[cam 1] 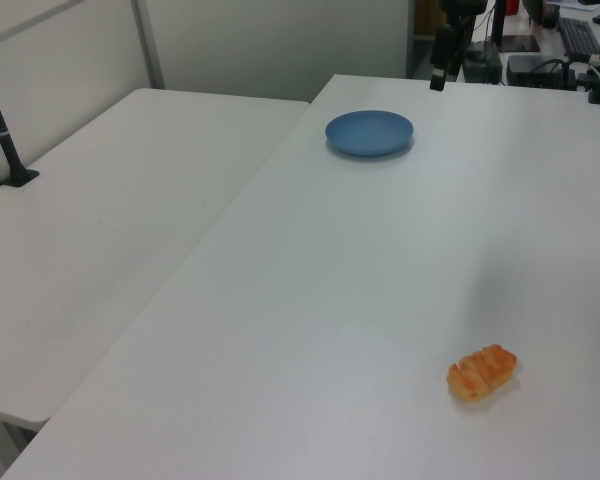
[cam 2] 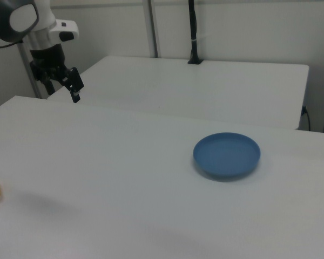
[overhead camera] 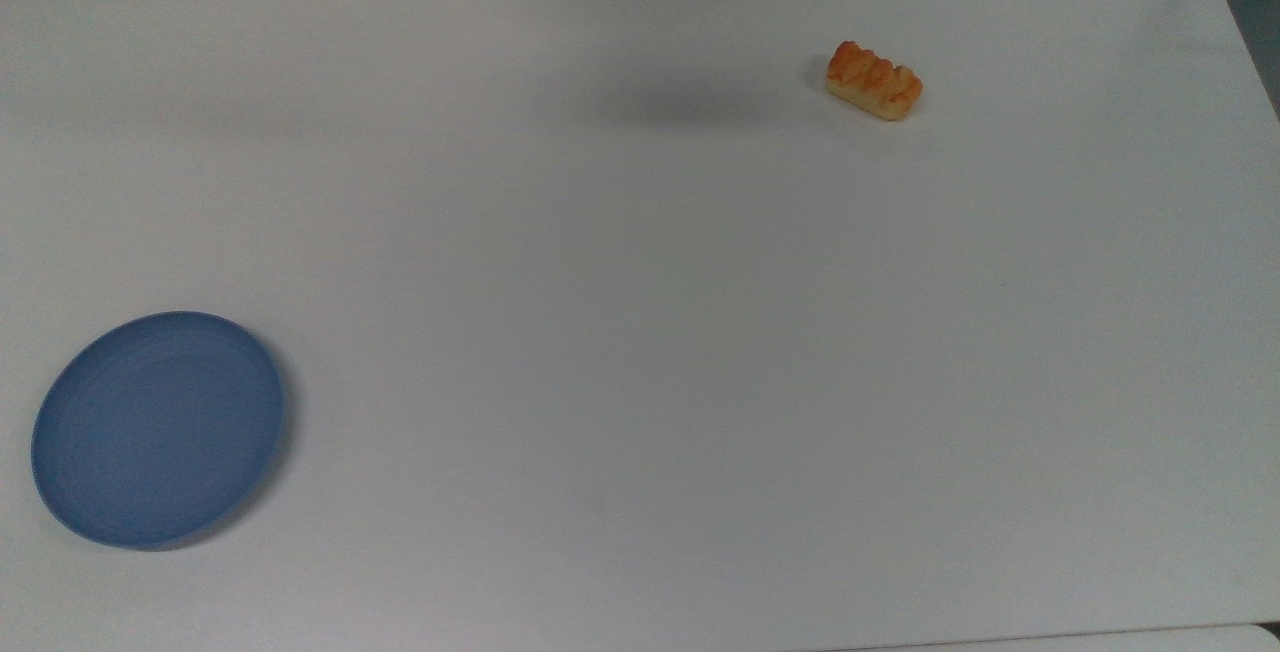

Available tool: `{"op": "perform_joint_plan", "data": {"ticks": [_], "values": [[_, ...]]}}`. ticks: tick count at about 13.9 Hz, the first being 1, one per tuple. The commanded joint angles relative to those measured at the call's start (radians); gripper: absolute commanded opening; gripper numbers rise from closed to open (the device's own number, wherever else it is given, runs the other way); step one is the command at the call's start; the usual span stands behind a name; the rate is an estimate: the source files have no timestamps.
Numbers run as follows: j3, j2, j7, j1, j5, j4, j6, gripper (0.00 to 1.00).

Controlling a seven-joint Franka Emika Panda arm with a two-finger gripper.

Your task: Put the bread on the table

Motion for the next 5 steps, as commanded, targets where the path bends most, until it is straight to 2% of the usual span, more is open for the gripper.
{"op": "perform_joint_plan", "data": {"ticks": [1, 5], "values": [[-0.03, -0.077, -0.025, 0.05, 0.018, -0.067, -0.029, 1.0], [-0.03, -0.073, -0.045, 0.052, 0.018, -0.067, -0.03, 1.0]]}}
